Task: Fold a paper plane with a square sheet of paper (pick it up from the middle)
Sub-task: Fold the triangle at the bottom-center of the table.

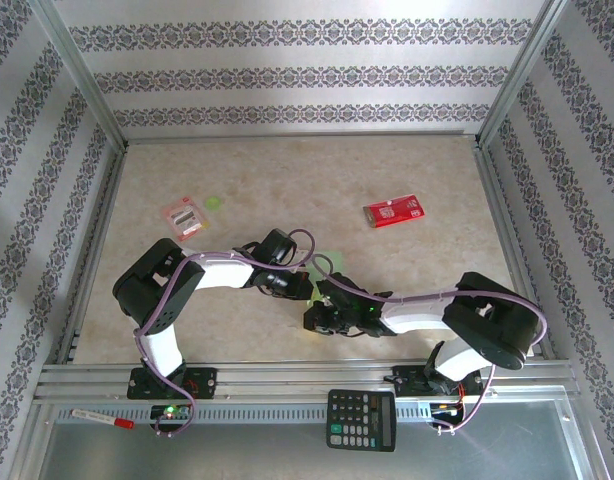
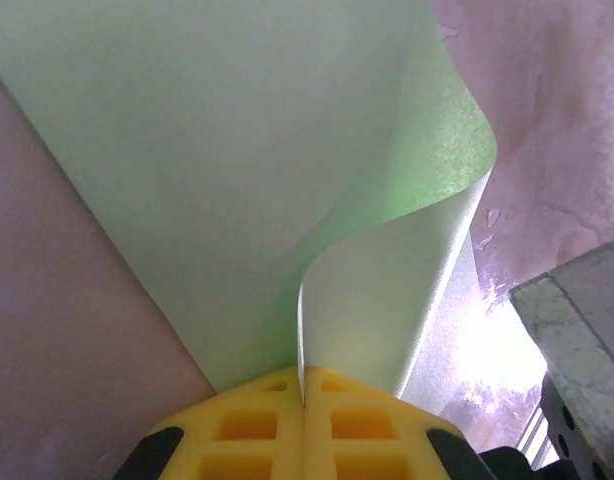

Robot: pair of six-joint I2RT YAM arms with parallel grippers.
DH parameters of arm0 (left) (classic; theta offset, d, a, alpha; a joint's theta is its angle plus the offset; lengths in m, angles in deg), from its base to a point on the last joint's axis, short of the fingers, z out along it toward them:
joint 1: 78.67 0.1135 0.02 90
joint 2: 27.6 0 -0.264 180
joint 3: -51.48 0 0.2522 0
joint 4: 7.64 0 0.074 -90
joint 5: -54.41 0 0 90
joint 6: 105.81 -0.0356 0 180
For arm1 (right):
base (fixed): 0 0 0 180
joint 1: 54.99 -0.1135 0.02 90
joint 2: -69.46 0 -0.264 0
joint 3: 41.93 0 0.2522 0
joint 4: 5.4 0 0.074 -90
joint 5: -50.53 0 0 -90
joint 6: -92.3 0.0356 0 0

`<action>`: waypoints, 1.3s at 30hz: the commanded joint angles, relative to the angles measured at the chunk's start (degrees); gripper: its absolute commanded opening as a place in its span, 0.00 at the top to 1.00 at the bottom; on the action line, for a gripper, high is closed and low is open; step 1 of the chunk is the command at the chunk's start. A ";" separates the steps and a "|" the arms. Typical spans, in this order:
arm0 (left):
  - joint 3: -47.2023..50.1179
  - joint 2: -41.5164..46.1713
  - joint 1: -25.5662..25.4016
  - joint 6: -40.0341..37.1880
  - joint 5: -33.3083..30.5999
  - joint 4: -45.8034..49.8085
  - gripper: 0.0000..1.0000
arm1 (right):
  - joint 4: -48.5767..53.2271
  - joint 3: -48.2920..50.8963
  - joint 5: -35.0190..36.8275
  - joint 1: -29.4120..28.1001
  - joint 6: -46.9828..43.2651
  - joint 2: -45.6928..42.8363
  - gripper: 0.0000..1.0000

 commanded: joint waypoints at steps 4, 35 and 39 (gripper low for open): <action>1.97 -0.41 0.90 -1.58 -5.09 4.08 1.00 | 8.70 -0.46 -0.75 6.53 -3.98 -9.97 0.94; 1.33 -0.69 0.91 -2.13 -5.07 5.15 1.00 | 9.87 -5.93 -5.05 19.42 -14.46 2.83 0.94; 1.26 -0.86 0.91 -2.21 -5.02 5.18 1.00 | 9.35 -5.49 -5.36 19.79 -14.76 3.75 0.94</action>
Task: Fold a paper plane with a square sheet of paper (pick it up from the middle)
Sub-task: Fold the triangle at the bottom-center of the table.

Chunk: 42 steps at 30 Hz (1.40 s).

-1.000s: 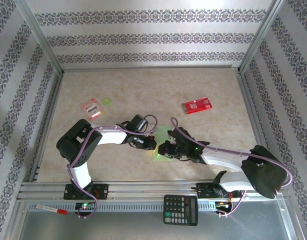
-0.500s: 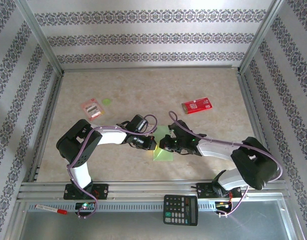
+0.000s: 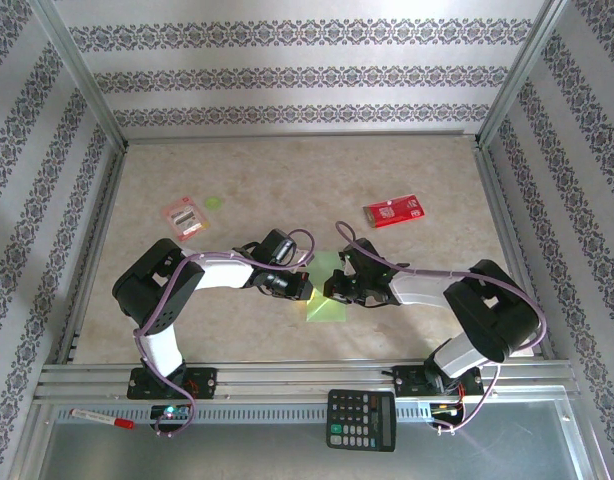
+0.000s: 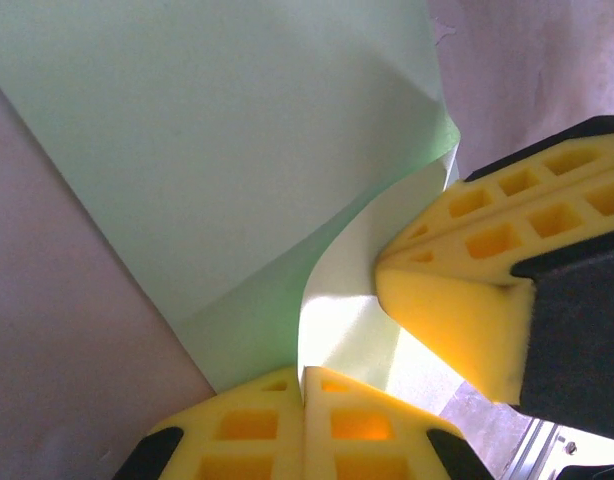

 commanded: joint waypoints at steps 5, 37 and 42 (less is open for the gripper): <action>1.14 -0.69 0.88 -1.92 -5.22 5.48 1.00 | -0.28 0.81 -0.62 0.77 -2.14 1.41 0.94; 3.28 8.34 -4.96 9.25 -0.77 -1.62 1.00 | -0.94 2.76 -0.75 0.70 -1.61 1.35 0.95; 2.80 6.28 -5.47 8.92 0.20 -1.87 1.00 | -0.65 2.57 -0.71 0.70 -1.84 1.30 0.95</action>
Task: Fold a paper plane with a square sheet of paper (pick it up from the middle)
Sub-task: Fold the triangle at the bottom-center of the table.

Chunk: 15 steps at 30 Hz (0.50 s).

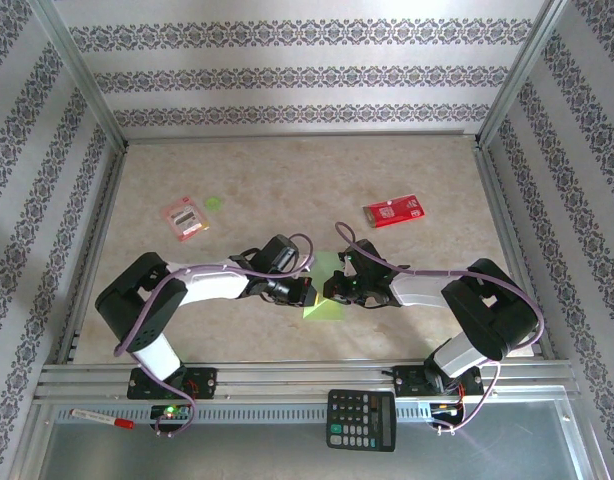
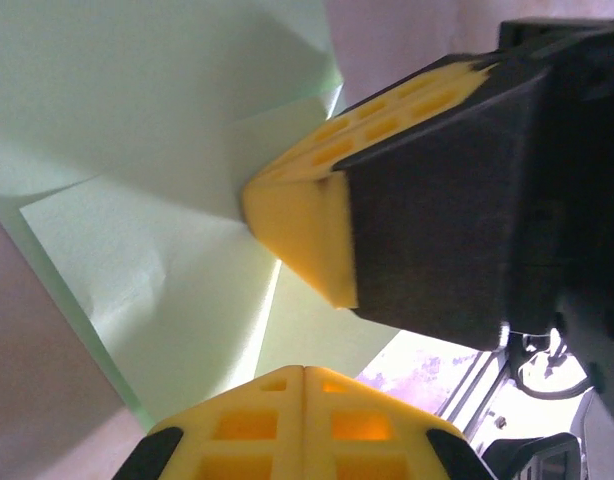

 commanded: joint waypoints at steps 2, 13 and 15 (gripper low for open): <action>0.01 -1.25 -0.79 0.11 1.46 -1.73 1.00 | 2.57 1.15 0.82 0.32 -0.77 0.83 0.95; 0.46 -3.04 -0.57 -2.96 -2.41 1.54 1.00 | 2.79 0.03 0.30 0.37 -0.98 1.31 0.95; 0.49 -3.26 -0.44 -3.30 -2.90 1.84 1.00 | 2.97 -0.42 0.07 0.31 -1.16 1.23 0.94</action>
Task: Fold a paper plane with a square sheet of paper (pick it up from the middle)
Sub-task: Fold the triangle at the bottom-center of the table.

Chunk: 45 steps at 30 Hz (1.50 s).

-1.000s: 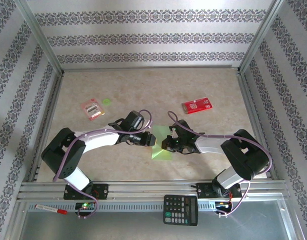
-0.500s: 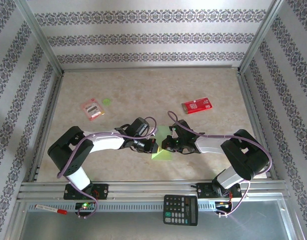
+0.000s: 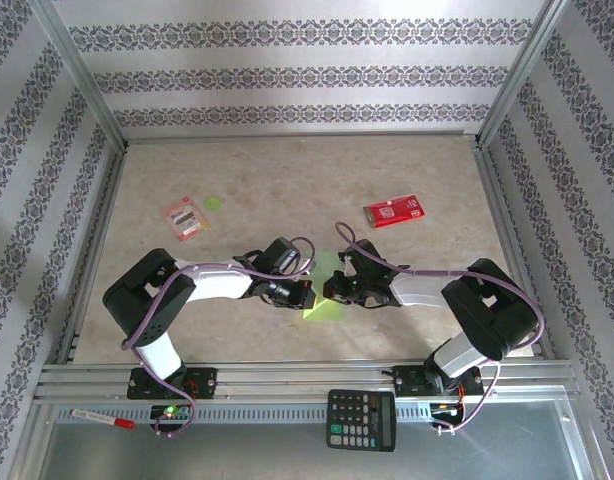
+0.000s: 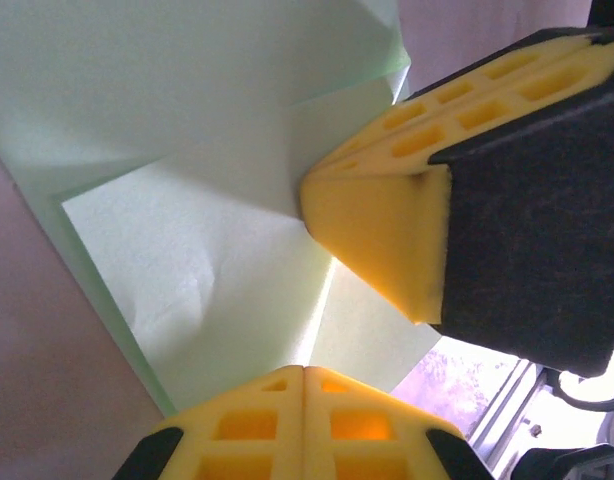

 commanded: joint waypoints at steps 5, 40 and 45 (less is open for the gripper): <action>0.95 -1.08 -0.01 -2.48 -2.55 1.77 1.00 | 3.44 -2.26 -1.21 0.43 -1.96 0.50 0.90; 2.73 4.58 -1.26 2.70 -0.24 -4.14 1.00 | 0.34 0.49 -1.35 -0.38 -1.17 2.59 0.91; 1.92 3.20 -2.51 3.61 0.55 -5.33 1.00 | 0.39 0.57 -1.20 -0.33 -1.11 2.36 0.91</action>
